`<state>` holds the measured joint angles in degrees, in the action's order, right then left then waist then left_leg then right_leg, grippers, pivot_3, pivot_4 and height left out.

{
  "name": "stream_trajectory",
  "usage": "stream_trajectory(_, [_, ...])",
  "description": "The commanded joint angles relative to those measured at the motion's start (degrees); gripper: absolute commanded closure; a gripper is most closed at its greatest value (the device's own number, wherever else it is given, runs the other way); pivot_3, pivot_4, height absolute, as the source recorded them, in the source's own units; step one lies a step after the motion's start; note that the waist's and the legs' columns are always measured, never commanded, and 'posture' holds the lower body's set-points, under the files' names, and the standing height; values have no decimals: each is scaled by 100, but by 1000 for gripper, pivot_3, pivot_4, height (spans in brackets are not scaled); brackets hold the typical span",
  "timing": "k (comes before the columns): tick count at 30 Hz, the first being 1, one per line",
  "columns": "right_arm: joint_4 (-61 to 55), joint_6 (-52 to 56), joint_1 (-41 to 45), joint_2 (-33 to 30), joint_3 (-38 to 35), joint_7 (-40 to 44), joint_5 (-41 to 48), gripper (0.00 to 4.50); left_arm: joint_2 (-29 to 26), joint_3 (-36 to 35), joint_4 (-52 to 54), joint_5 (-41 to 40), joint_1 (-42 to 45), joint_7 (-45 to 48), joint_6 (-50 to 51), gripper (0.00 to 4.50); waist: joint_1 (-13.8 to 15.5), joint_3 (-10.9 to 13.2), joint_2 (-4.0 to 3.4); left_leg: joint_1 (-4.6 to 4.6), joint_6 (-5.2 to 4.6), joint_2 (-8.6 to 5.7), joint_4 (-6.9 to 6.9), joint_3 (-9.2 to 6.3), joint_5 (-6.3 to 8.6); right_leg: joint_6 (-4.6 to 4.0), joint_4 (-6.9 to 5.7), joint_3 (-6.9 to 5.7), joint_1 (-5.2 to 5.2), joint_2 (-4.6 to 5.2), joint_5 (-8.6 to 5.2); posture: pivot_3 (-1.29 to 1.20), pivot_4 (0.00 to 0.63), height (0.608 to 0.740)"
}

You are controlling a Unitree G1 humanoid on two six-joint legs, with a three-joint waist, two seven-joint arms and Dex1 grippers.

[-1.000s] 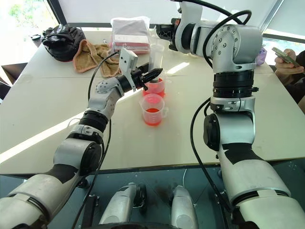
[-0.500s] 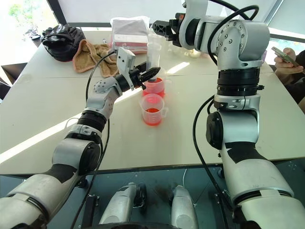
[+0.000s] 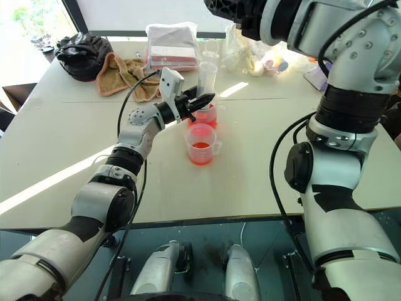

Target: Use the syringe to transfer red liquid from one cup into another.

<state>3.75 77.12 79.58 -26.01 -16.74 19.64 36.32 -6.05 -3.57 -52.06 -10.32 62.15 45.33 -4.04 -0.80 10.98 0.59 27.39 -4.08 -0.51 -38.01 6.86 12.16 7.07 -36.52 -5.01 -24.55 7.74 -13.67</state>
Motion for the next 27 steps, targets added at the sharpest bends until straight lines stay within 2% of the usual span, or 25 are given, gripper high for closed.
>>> stream_trajectory(1, [-434, 100, -1, -79, -184, 28, 227, 1427, 30, -118, 33, -140, 109, -32, -11, 3140, 0, 0, 0, 1, 0, 1, 0, 0, 0, 0, 0, 0, -1, 0, 0, 0, 150, 740])
stream_trajectory(9, [-761, 232, -354, -17, -285, -94, 389, 1427, 73, -327, 995, -681, 249, 103, 216, 3140, 9, 1, -1, 13, -1, 0, 1, 1, 0, -2, 10, 0, -6, 0, 2, 0, 150, 740])
stream_trajectory(18, [-816, 206, -493, 65, -262, -140, 504, 1427, 49, -277, 2923, -1210, -291, -35, 1093, 3140, -4, 1, -1, 10, -16, 1, 9, 7, -8, -2, 19, -1, -1, -7, 2, 0, 150, 740])
stream_trajectory(24, [-764, 143, -493, 17, -224, -99, 538, 1427, -119, -237, 3424, -1248, -600, -114, 1265, 3140, 18, 1, -1, 10, -19, 2, 7, 11, -10, -1, 19, -1, 0, -10, 2, 0, 150, 740])
stream_trajectory(27, [-734, 117, -542, -167, -290, 34, 572, 1427, -191, -159, 3936, -1469, -823, -33, 1703, 3140, 19, 1, -1, 10, -19, 2, 7, 11, -9, 0, 20, -2, 3, -10, 2, 0, 150, 740])
